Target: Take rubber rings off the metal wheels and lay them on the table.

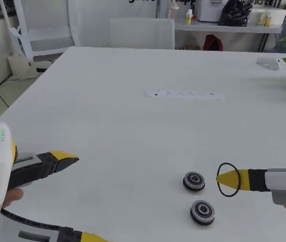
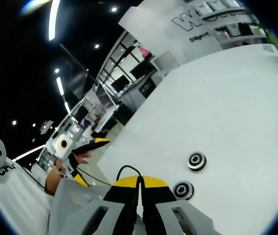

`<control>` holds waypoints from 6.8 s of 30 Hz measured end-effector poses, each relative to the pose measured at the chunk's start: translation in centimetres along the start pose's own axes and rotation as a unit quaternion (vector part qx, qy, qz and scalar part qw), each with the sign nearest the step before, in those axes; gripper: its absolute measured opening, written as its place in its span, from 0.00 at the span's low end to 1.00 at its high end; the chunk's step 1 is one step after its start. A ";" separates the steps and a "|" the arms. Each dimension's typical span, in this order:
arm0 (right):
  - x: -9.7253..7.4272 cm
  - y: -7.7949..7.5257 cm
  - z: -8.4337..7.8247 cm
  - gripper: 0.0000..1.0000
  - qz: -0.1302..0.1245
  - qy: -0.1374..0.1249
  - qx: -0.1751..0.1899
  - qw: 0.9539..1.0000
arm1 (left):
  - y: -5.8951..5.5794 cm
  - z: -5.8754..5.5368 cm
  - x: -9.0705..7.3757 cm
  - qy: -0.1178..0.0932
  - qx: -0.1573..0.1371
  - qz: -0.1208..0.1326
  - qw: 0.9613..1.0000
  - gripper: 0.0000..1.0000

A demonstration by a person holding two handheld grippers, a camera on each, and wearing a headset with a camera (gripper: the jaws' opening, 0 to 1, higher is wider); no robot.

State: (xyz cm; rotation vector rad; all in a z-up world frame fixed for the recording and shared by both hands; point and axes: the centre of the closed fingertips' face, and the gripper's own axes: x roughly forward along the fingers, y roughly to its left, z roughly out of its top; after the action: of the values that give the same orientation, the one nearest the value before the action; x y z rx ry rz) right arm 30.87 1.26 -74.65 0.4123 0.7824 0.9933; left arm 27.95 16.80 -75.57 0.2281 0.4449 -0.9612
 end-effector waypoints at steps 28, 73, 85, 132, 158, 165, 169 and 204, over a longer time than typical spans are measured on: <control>4.2 -0.3 0.0 0.00 -0.009 0.036 -0.008 0.999 | 0.4 -3.3 0.7 0.016 -0.020 -0.009 1.000 0.98; 9.1 -4.7 -3.9 0.00 -0.013 0.080 0.058 0.995 | 0.2 -5.4 -0.8 0.051 -0.046 0.043 0.997 0.89; 9.2 -5.7 -4.3 0.00 -0.041 0.087 0.056 0.994 | 0.2 -5.3 -0.6 0.057 -0.046 0.043 0.996 0.89; 9.1 -5.4 -4.5 0.00 -0.045 0.104 0.003 0.994 | 0.1 -6.1 -0.5 0.079 -0.039 0.043 0.995 0.88; 7.5 -2.8 -1.2 0.05 -0.014 0.060 -0.040 0.997 | -0.3 -4.8 -0.6 0.077 -0.015 0.040 0.996 0.87; 6.8 -2.1 0.2 0.09 -0.005 0.037 -0.054 0.998 | -0.3 -4.4 -0.8 0.075 -0.012 0.043 0.996 0.87; 6.1 -1.7 1.3 0.12 -0.002 0.017 -0.062 0.998 | -0.3 -4.2 -0.8 0.076 -0.011 0.045 0.996 0.87; -1.3 -0.1 2.6 0.54 0.018 -0.011 -0.241 0.970 | -1.3 -2.1 -0.9 0.061 -0.012 0.053 0.997 0.87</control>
State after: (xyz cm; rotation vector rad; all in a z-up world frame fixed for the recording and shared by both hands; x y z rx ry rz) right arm 32.48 0.16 -72.43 0.0165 0.4906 1.1712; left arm 25.86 17.57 -77.00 0.2868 0.5501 -0.8406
